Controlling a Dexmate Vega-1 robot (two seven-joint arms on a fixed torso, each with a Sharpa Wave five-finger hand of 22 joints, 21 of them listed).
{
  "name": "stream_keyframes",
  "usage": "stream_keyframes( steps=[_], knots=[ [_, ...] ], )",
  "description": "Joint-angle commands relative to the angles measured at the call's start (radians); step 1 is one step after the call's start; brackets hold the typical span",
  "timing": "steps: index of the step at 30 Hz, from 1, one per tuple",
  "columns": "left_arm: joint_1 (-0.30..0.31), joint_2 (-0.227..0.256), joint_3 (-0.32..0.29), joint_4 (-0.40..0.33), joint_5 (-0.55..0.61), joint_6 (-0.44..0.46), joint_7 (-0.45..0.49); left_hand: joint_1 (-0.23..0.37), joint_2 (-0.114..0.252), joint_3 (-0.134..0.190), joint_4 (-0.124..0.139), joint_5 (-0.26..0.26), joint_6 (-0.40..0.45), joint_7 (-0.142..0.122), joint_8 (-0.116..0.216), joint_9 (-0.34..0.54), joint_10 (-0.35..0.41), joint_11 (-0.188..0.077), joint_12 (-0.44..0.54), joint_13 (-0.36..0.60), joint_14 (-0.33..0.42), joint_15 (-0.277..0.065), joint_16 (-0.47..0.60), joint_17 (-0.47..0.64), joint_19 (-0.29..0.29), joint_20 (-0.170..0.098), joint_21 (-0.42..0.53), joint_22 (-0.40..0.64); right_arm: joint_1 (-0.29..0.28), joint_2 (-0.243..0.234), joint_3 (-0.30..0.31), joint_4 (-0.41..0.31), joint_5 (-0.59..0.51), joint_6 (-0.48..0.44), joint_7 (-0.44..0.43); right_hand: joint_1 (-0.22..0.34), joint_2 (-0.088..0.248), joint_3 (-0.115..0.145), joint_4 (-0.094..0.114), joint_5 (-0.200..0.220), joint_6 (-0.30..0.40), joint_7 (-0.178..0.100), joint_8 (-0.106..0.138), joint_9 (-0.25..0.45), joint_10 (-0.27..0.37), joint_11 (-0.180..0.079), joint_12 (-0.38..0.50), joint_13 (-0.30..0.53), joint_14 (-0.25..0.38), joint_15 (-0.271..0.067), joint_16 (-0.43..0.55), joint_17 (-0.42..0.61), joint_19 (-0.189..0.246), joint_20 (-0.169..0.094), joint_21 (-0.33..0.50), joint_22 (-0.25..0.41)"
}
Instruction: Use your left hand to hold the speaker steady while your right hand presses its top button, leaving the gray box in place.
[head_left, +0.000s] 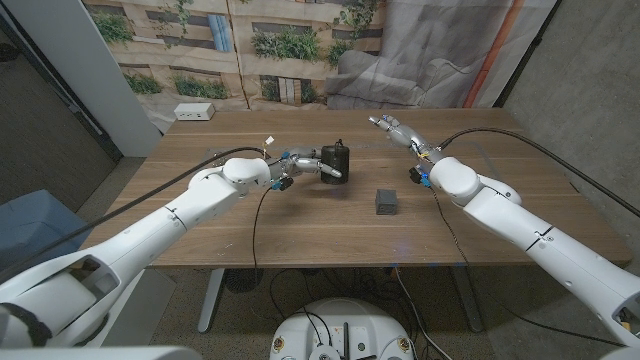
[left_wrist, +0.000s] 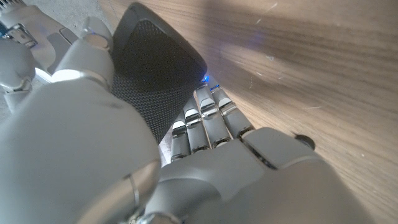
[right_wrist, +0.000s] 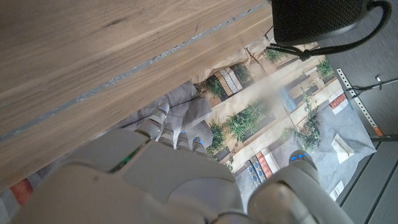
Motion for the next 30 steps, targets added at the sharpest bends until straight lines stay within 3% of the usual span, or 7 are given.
stream_keyframes(
  steps=[1, 7, 17, 30],
  knots=[
    [0.051, 0.017, -0.028, 0.046, 0.115, -0.224, 0.001, -0.120, 0.247, 0.072, 0.067, 0.003, 0.251, -0.071, -0.010, 0.003, 0.157, -0.170, -0.009, 0.003, 0.071, -0.204, -0.007, 0.002, -0.009, -0.107, -0.007, 0.003, 0.003, 0.081, 0.005, 0.122, 0.104, 0.096, -0.012, 0.001, 0.004, -0.006, -0.001, 0.004, -0.123, -0.003, -0.002, 0.003, -0.022, -0.001, 0.003, 0.001, -0.017, -0.009, -0.003, 0.003, -0.010, -0.007, -0.006, 0.002],
    [0.087, 0.011, -0.052, 0.076, 0.159, -0.337, 0.042, -0.128, 0.245, 0.076, 0.069, 0.002, 0.230, -0.085, -0.027, 0.002, 0.137, -0.158, -0.022, -0.003, 0.050, -0.199, -0.016, -0.003, -0.016, -0.104, -0.008, 0.003, 0.007, 0.125, 0.007, 0.194, 0.138, 0.182, -0.021, -0.006, 0.016, -0.009, 0.006, 0.006, -0.122, 0.005, -0.008, 0.003, -0.018, -0.019, -0.001, 0.000, -0.018, -0.038, -0.004, 0.004, -0.011, -0.037, -0.007, 0.002],
    [0.138, 0.022, -0.082, 0.078, 0.195, -0.408, 0.074, -0.136, 0.248, 0.082, 0.071, 0.002, 0.232, -0.083, -0.033, 0.001, 0.144, -0.155, -0.024, -0.008, 0.049, -0.197, -0.017, -0.006, -0.022, -0.103, -0.009, 0.002, -0.009, 0.180, 0.030, 0.259, 0.171, 0.277, -0.086, -0.036, 0.033, -0.023, 0.026, 0.005, -0.055, 0.034, 0.005, 0.001, 0.031, -0.050, 0.004, -0.004, 0.016, -0.069, 0.007, 0.004, -0.023, -0.060, -0.010, 0.002],
    [0.184, 0.015, -0.107, 0.143, 0.297, -0.582, 0.147, -0.141, 0.249, 0.089, 0.070, 0.002, 0.239, -0.080, -0.040, 0.000, 0.144, -0.157, -0.029, -0.015, 0.044, -0.197, -0.018, -0.008, -0.033, -0.106, -0.012, 0.001, -0.064, 0.261, 0.084, 0.330, 0.266, 0.435, -0.132, -0.061, 0.057, -0.031, 0.048, 0.005, 0.012, 0.052, 0.013, -0.001, 0.086, -0.037, 0.010, -0.007, 0.046, -0.062, 0.010, -0.002, -0.021, -0.077, -0.007, 0.001]
  ],
)
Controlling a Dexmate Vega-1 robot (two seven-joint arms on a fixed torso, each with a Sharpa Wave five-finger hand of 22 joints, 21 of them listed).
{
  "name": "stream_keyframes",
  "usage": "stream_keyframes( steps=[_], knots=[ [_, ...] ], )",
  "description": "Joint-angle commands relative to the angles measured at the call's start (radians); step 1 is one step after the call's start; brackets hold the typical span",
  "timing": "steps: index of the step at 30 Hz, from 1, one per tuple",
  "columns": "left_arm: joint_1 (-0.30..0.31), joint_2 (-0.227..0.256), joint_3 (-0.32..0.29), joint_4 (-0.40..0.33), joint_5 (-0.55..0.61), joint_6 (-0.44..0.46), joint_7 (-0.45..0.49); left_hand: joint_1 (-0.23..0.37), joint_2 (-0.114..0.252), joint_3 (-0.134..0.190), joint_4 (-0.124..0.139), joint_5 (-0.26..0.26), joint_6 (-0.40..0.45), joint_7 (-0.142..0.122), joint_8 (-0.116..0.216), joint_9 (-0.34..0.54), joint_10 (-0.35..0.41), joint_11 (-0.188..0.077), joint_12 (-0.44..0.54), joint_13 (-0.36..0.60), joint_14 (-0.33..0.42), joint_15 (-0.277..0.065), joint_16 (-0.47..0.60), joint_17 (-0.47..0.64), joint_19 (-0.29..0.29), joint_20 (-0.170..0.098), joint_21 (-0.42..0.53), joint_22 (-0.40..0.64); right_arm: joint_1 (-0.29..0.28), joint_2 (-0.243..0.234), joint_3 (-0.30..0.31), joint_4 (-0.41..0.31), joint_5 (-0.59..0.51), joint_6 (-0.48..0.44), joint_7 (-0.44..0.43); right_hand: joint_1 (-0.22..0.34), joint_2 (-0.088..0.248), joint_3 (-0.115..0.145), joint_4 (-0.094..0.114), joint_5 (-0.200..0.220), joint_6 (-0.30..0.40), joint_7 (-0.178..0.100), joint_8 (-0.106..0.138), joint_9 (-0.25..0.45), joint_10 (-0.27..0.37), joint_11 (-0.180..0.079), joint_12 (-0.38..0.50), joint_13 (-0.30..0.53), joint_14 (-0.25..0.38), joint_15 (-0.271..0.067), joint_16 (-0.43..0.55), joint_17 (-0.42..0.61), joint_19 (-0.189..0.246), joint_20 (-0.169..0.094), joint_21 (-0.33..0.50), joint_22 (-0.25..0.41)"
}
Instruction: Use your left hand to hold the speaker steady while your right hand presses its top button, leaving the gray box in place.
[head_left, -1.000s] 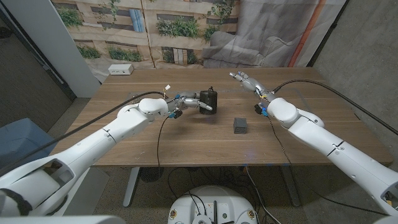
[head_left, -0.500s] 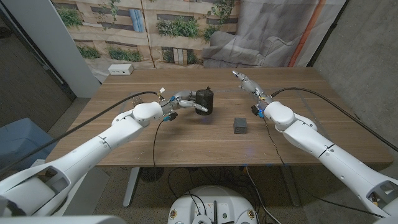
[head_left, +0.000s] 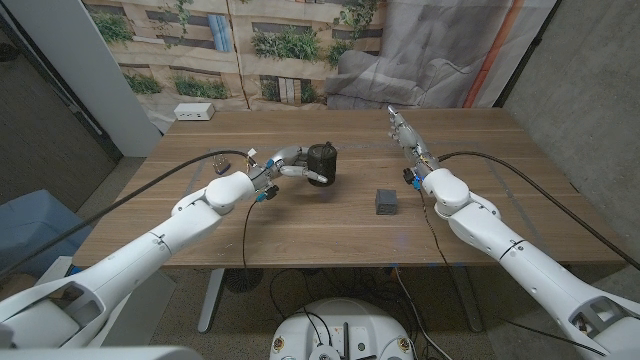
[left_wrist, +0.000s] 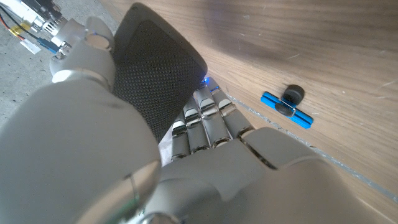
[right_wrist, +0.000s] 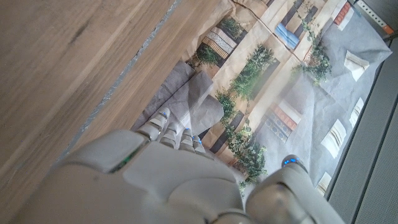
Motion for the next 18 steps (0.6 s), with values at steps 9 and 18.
stream_keyframes(
  steps=[9, 18],
  knots=[
    [0.066, -0.023, -0.035, 0.103, 0.125, -0.254, 0.102, -0.146, 0.249, 0.089, 0.074, 0.005, 0.246, -0.078, -0.009, 0.002, 0.159, -0.144, -0.004, -0.003, 0.058, -0.181, 0.001, 0.002, -0.005, -0.109, -0.005, 0.003, -0.072, 0.124, 0.060, 0.094, 0.114, 0.152, -0.075, -0.028, 0.027, -0.009, 0.027, 0.004, 0.043, 0.062, 0.000, 0.001, 0.060, 0.042, 0.005, -0.004, 0.067, 0.044, 0.016, -0.007, 0.009, -0.019, -0.001, 0.003],
    [0.088, -0.047, -0.050, 0.160, 0.188, -0.327, 0.182, -0.148, 0.249, 0.092, 0.073, 0.004, 0.254, -0.077, -0.012, 0.002, 0.160, -0.143, -0.006, -0.006, 0.058, -0.182, 0.002, 0.001, -0.005, -0.109, -0.005, 0.002, -0.081, 0.139, 0.071, 0.107, 0.146, 0.173, -0.074, -0.030, 0.030, -0.012, 0.032, 0.003, 0.051, 0.073, -0.004, 0.001, 0.067, 0.049, 0.002, -0.004, 0.070, 0.045, 0.013, -0.010, 0.011, -0.023, 0.000, 0.003]
  ],
)
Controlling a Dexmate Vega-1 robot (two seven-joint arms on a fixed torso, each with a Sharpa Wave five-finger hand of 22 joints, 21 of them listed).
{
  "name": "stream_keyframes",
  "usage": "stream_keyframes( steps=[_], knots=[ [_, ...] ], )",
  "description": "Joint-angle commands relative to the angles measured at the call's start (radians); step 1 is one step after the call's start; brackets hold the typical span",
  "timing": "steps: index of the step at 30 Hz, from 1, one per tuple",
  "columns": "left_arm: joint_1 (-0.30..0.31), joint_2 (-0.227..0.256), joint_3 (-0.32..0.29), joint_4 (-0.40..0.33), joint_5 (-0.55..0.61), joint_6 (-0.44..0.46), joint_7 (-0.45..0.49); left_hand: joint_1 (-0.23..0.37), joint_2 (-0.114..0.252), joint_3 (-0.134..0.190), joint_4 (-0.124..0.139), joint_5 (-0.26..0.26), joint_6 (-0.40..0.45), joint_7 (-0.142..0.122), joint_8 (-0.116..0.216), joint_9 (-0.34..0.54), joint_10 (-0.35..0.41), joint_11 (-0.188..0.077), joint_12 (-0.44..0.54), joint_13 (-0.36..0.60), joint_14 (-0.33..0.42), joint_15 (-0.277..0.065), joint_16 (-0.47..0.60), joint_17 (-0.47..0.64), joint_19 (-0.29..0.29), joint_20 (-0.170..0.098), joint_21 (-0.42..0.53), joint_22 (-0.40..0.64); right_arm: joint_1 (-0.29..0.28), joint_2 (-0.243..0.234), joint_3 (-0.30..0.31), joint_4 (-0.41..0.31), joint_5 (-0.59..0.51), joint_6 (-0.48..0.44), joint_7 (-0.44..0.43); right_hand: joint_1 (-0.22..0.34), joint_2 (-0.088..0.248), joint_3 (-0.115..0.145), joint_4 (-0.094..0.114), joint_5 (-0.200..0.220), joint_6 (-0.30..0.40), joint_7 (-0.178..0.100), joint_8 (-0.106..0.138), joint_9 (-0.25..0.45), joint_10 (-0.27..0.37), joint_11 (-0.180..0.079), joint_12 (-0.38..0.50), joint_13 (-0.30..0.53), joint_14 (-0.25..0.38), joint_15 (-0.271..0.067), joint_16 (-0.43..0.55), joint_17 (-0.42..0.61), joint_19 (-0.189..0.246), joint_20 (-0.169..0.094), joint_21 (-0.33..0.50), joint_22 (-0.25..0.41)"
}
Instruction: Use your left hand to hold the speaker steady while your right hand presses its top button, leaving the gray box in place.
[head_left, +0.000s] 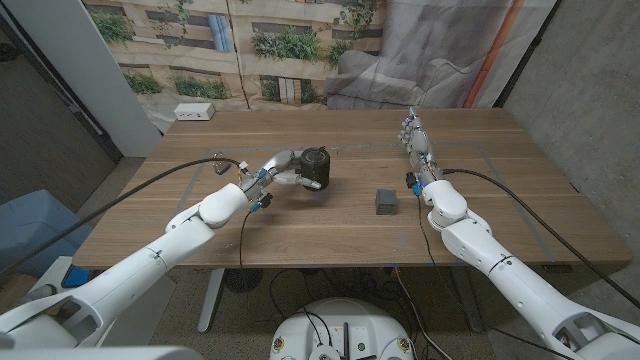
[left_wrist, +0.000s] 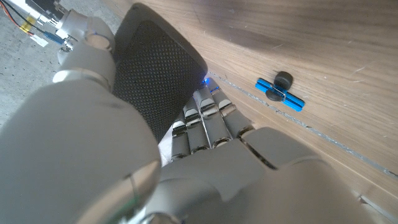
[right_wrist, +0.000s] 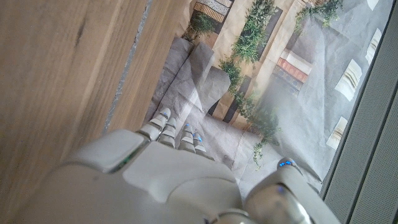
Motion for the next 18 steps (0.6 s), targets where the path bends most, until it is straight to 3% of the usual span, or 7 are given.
stream_keyframes(
  steps=[1, 10, 18],
  knots=[
    [0.033, -0.030, -0.019, 0.076, 0.087, -0.122, 0.101, -0.149, 0.248, 0.088, 0.077, 0.004, 0.256, -0.078, 0.000, 0.002, 0.162, -0.150, 0.001, 0.000, 0.057, -0.182, 0.007, 0.002, -0.006, -0.108, -0.004, 0.002, -0.024, 0.040, 0.020, 0.030, 0.043, 0.042, -0.020, 0.001, -0.001, 0.000, 0.009, 0.003, 0.008, 0.037, -0.005, 0.000, 0.010, 0.002, 0.002, 0.001, 0.005, -0.001, 0.004, 0.000, 0.003, -0.008, 0.000, 0.002],
    [0.029, -0.056, -0.004, 0.136, 0.116, -0.169, 0.117, -0.150, 0.239, 0.094, 0.072, 0.003, 0.262, -0.081, -0.007, 0.001, 0.161, -0.156, -0.002, -0.004, 0.027, -0.184, -0.006, -0.003, -0.004, -0.114, -0.003, 0.002, -0.040, 0.043, 0.022, 0.030, 0.052, 0.039, -0.031, 0.000, 0.003, -0.003, 0.013, 0.003, 0.016, 0.029, -0.008, 0.000, 0.019, -0.008, 0.000, 0.001, 0.010, -0.005, 0.002, -0.002, 0.010, -0.010, 0.002, 0.002],
    [0.036, -0.058, 0.002, 0.145, 0.135, -0.150, 0.131, -0.153, 0.218, 0.086, 0.068, -0.001, 0.262, -0.104, -0.031, 0.001, 0.153, -0.169, -0.014, -0.015, -0.134, -0.154, -0.021, -0.001, -0.088, -0.098, -0.025, 0.001, -0.045, 0.055, 0.020, 0.051, 0.061, 0.049, -0.031, 0.000, 0.006, -0.005, 0.017, 0.003, 0.022, 0.024, -0.010, 0.000, 0.022, -0.011, -0.002, 0.001, 0.004, -0.013, -0.003, -0.003, 0.015, -0.009, 0.003, 0.002]
  ],
)
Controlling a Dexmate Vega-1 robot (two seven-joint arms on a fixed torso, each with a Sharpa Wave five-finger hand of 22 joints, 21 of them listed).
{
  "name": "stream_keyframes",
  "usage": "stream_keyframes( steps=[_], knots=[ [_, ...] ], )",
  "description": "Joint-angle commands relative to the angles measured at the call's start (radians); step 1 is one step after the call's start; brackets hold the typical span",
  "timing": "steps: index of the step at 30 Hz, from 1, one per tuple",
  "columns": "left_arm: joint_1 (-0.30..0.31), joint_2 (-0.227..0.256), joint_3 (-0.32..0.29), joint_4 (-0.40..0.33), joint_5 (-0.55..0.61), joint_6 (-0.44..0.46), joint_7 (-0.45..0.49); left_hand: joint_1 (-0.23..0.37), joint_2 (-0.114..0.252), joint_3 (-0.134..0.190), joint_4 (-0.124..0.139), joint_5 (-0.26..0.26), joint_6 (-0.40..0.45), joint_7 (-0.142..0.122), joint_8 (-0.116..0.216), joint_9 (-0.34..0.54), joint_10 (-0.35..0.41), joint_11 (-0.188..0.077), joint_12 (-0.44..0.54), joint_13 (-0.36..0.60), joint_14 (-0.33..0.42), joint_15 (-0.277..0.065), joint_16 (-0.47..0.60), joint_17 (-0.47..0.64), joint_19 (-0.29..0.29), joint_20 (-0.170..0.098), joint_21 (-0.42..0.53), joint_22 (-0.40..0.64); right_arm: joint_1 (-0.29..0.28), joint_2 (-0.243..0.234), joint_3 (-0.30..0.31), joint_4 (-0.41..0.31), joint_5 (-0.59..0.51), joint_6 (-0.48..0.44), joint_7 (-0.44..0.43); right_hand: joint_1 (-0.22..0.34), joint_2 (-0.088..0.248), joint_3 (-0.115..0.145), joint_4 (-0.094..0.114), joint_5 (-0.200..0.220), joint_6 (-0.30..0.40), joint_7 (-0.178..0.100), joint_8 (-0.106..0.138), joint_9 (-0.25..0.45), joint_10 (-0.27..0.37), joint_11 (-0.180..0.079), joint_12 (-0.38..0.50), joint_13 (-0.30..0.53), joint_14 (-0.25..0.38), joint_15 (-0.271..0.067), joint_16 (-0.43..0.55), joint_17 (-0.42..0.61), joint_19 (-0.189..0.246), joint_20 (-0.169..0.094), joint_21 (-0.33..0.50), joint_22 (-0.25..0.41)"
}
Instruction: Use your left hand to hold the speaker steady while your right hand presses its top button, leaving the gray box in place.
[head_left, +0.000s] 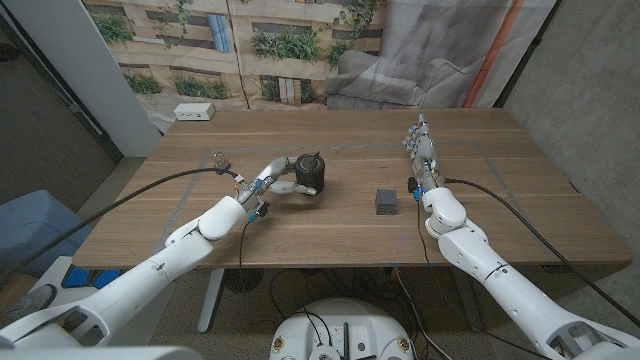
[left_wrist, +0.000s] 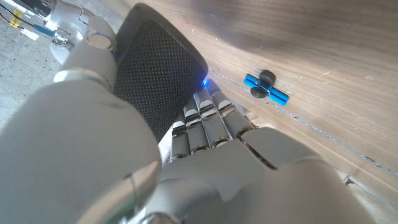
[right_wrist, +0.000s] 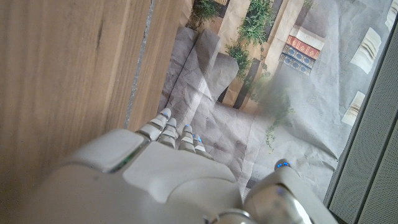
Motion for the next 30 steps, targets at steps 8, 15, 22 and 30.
stream_keyframes(
  steps=[8, 15, 22, 30],
  knots=[
    [-0.011, -0.017, 0.031, 0.062, 0.041, 0.006, 0.004, -0.165, 0.206, 0.040, 0.086, -0.002, 0.262, -0.147, -0.028, 0.004, 0.150, -0.210, -0.016, -0.010, -0.167, -0.106, 0.012, 0.009, -0.156, -0.050, -0.021, 0.000, -0.012, 0.022, -0.002, 0.042, 0.025, 0.016, -0.003, 0.001, 0.008, -0.001, 0.008, 0.003, 0.014, 0.019, -0.005, 0.000, 0.011, -0.002, -0.005, 0.001, -0.006, -0.010, -0.006, 0.000, 0.016, -0.002, 0.004, 0.002],
    [-0.039, -0.024, 0.050, 0.093, 0.034, -0.003, -0.030, -0.162, 0.201, 0.028, 0.083, 0.000, 0.268, -0.156, -0.039, 0.005, 0.155, -0.217, -0.028, -0.017, -0.224, -0.095, 0.013, 0.003, -0.220, -0.038, -0.016, -0.003, -0.018, 0.022, -0.002, 0.040, 0.023, 0.010, -0.015, 0.001, 0.009, -0.003, 0.010, 0.003, 0.016, 0.018, -0.007, 0.000, 0.012, -0.003, -0.007, 0.001, -0.004, -0.011, -0.007, 0.000, 0.019, -0.003, 0.005, 0.002],
    [-0.048, -0.026, 0.059, 0.103, 0.042, -0.008, -0.032, -0.165, 0.195, 0.019, 0.084, 0.000, 0.281, -0.166, -0.046, 0.005, 0.165, -0.221, -0.033, -0.024, -0.251, -0.094, 0.014, -0.001, -0.279, -0.029, -0.020, -0.005, -0.029, 0.022, -0.001, 0.037, 0.025, 0.012, -0.022, 0.003, 0.010, -0.004, 0.011, 0.003, 0.018, 0.019, -0.009, 0.000, 0.013, -0.004, -0.009, 0.002, -0.003, -0.012, -0.009, -0.001, 0.021, -0.002, 0.004, 0.002],
    [-0.058, -0.015, 0.067, 0.097, 0.067, 0.000, -0.032, -0.168, 0.190, 0.013, 0.085, 0.001, 0.301, -0.174, -0.050, 0.004, 0.172, -0.222, -0.040, -0.033, -0.284, -0.089, 0.012, -0.002, -0.337, -0.026, -0.021, -0.007, -0.033, 0.023, 0.000, 0.039, 0.028, 0.018, -0.019, 0.004, 0.011, -0.005, 0.012, 0.004, 0.020, 0.019, -0.011, 0.001, 0.014, -0.005, -0.010, 0.002, 0.000, -0.011, -0.010, -0.002, 0.023, -0.002, 0.004, 0.002]
  ],
)
